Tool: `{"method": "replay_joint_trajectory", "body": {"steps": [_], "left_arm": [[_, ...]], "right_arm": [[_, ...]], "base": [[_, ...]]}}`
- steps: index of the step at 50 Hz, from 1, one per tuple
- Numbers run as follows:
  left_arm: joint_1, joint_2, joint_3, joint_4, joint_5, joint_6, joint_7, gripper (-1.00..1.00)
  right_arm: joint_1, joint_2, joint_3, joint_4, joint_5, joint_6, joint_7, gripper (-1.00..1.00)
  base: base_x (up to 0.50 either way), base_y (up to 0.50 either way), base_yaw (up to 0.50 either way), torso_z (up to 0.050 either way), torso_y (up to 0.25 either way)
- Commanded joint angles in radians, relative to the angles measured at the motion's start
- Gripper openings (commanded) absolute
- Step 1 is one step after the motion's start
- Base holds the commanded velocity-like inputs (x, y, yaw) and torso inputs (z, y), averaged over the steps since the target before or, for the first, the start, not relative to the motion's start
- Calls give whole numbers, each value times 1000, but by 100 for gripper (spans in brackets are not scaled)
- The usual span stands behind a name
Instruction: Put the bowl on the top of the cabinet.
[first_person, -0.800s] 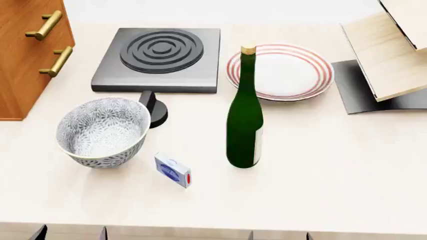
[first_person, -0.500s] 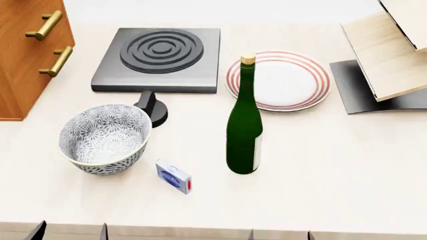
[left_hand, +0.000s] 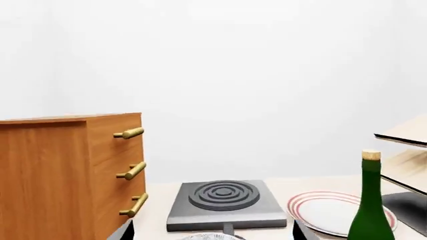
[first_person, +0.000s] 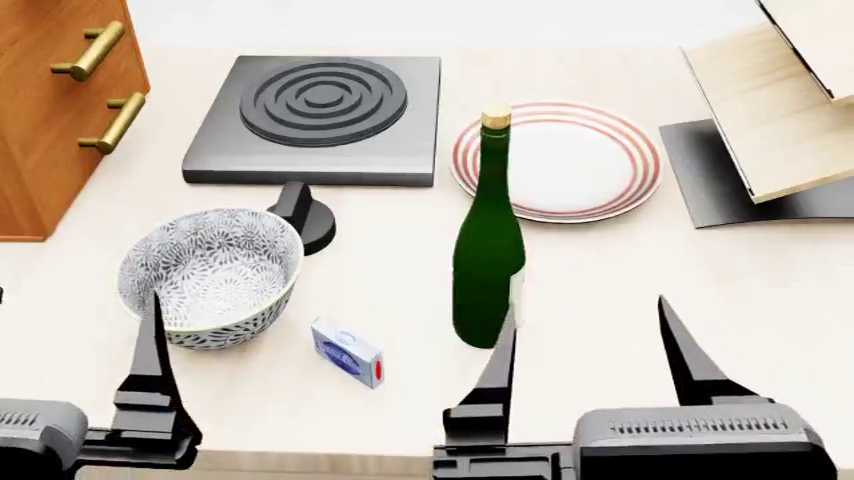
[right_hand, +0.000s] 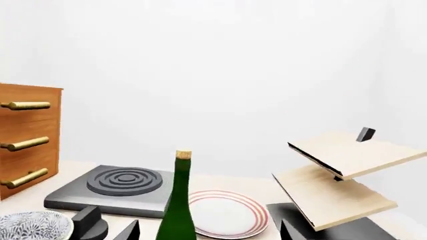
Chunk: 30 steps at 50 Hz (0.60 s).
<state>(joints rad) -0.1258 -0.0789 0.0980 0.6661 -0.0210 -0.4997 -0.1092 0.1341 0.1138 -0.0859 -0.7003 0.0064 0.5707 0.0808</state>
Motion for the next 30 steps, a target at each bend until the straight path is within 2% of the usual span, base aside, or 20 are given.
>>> {"method": "replay_joint_trajectory", "body": {"steps": [1, 13, 19, 30], "left_arm": [[-25, -15, 5, 97, -15, -78, -20, 100], [-19, -28, 9, 94, -31, -69, -39, 100], [-18, -36, 8, 97, -40, -69, -47, 100], [-13, -47, 14, 105, -53, -67, -60, 100]], "right_arm": [[21, 14, 8, -90, 16, 67, 11, 100], [0, 28, 6, -77, 25, 35, 23, 100], [-1, 25, 11, -66, 45, 25, 24, 100], [0, 33, 7, -63, 53, 18, 36, 100]], "base": [[0, 0, 0, 0, 0], [0, 22, 0, 0, 0], [0, 423, 0, 0, 0], [0, 67, 0, 0, 0]]}}
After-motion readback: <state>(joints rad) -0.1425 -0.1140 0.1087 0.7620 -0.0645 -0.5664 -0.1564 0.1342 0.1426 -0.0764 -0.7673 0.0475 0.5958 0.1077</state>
